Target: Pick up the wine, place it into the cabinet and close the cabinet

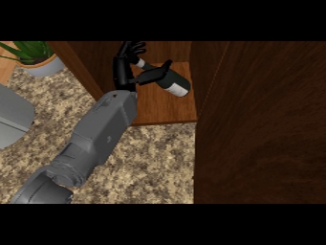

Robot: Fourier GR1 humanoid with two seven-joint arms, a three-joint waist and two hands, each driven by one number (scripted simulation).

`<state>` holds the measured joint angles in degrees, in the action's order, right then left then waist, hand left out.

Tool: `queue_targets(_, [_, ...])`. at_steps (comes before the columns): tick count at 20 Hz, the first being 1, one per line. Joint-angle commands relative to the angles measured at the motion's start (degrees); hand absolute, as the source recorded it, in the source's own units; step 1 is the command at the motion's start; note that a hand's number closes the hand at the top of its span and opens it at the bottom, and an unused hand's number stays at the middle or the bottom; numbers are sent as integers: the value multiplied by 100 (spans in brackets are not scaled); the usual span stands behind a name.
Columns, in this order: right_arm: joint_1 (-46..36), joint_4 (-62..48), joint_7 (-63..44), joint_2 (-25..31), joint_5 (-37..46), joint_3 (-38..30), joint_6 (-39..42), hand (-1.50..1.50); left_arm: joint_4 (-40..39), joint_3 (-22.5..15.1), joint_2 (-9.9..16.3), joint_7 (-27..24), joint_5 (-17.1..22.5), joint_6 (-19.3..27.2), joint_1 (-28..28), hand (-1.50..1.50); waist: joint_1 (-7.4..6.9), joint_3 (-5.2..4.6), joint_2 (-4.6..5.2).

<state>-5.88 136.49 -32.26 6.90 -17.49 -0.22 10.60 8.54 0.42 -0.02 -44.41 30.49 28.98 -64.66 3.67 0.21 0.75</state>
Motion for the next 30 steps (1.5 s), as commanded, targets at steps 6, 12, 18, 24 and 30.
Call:
queue_targets(6, [27,347,-88,32,-218,-133,-33,-150,-403,-75,301,19,-253,-14,210,-150,-25,-27,45])
queue_targets(12, [201,424,-66,63,-276,-14,97,-150,-396,64,137,-157,-214,333,155,-150,81,-27,72])
queue_targets(18, [117,452,-154,-28,-162,161,-35,-150,-264,182,31,-747,-191,117,602,-150,9,-32,56])
queue_targets(24, [59,210,21,-26,-9,181,10,-150,-280,191,229,-756,-266,-296,624,-150,10,-32,80])
queue_targets(30, [267,124,205,47,-240,-63,164,-150,-237,63,2,-928,-351,-555,698,-150,-11,-25,31])
